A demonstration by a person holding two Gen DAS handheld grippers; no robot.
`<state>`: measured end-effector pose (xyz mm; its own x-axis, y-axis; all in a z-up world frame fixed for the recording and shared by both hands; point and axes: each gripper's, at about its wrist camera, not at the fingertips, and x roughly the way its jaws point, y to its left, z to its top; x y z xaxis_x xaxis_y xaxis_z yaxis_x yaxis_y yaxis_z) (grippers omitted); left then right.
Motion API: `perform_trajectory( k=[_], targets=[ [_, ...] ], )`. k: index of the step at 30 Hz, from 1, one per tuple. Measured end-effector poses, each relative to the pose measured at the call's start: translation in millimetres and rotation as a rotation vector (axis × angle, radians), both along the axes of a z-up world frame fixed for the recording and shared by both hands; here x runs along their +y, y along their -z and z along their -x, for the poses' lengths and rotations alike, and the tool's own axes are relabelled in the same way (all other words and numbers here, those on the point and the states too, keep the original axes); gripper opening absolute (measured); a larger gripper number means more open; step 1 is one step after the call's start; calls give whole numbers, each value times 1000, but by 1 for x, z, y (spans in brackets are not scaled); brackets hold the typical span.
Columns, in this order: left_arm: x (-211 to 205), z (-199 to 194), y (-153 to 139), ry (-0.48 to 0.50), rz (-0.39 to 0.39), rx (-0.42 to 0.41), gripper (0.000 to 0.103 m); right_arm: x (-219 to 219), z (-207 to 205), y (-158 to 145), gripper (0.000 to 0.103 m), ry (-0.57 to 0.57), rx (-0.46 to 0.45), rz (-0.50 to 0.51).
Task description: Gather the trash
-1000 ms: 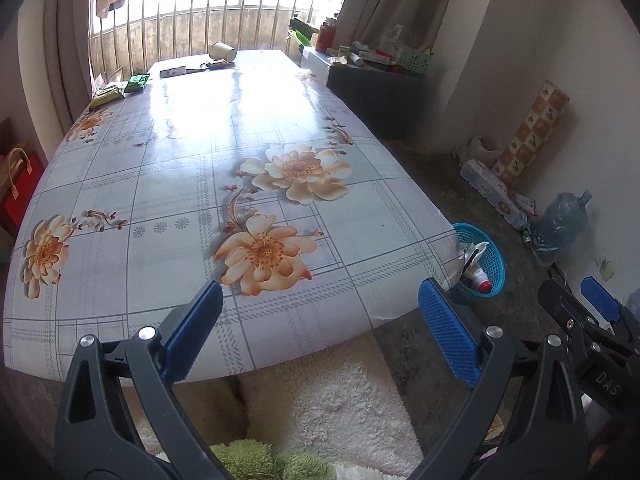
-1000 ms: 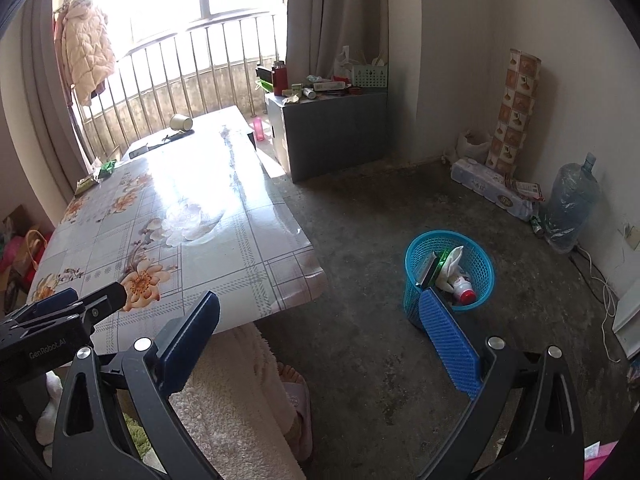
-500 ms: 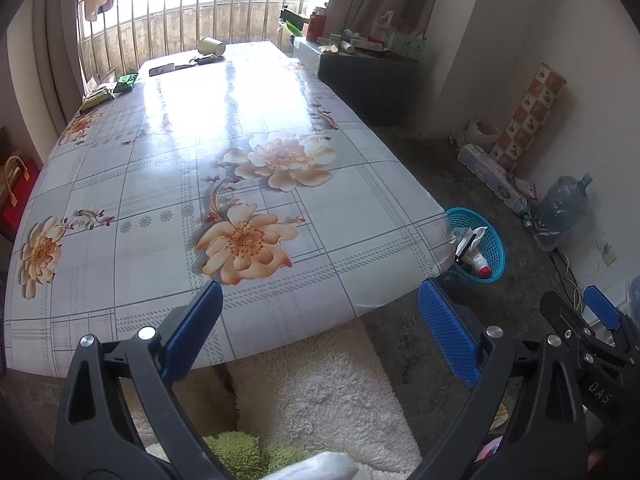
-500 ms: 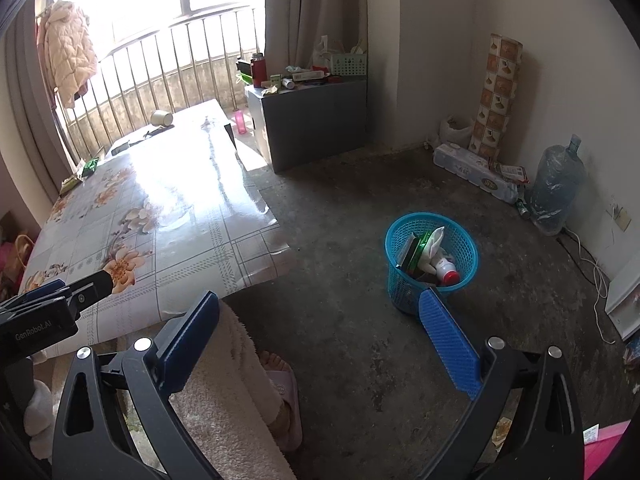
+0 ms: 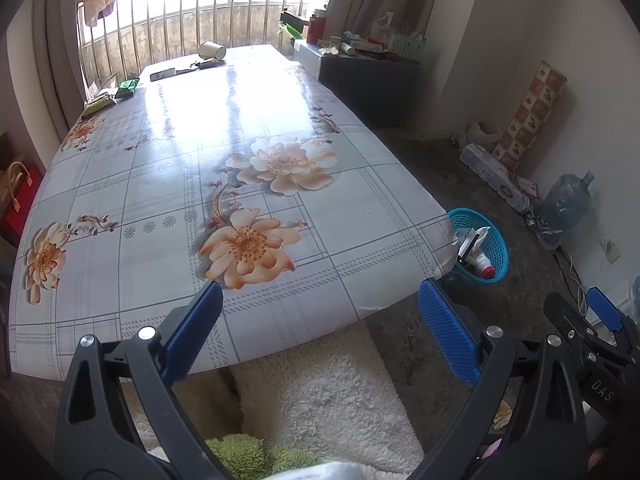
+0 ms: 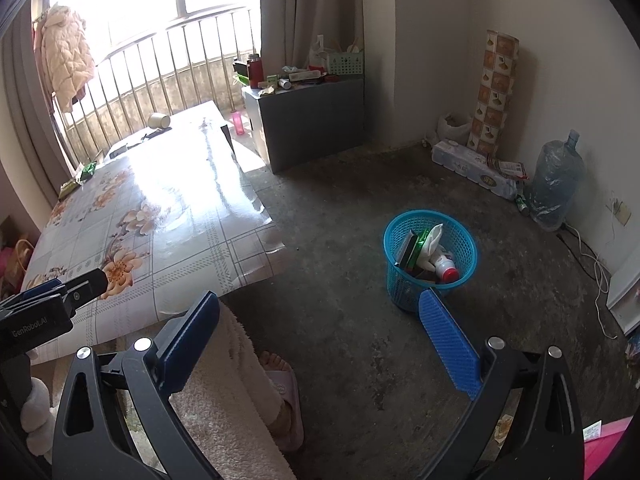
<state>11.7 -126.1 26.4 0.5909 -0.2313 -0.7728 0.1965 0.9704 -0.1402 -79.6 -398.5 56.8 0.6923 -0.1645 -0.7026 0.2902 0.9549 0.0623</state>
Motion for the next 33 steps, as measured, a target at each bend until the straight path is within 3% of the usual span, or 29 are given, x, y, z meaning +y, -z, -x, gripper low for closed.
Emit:
perform_trajectory(
  k=[33],
  targets=[
    [-1, 1, 0, 5, 7, 17, 94, 2, 0, 0, 97, 1, -2, -10]
  ],
)
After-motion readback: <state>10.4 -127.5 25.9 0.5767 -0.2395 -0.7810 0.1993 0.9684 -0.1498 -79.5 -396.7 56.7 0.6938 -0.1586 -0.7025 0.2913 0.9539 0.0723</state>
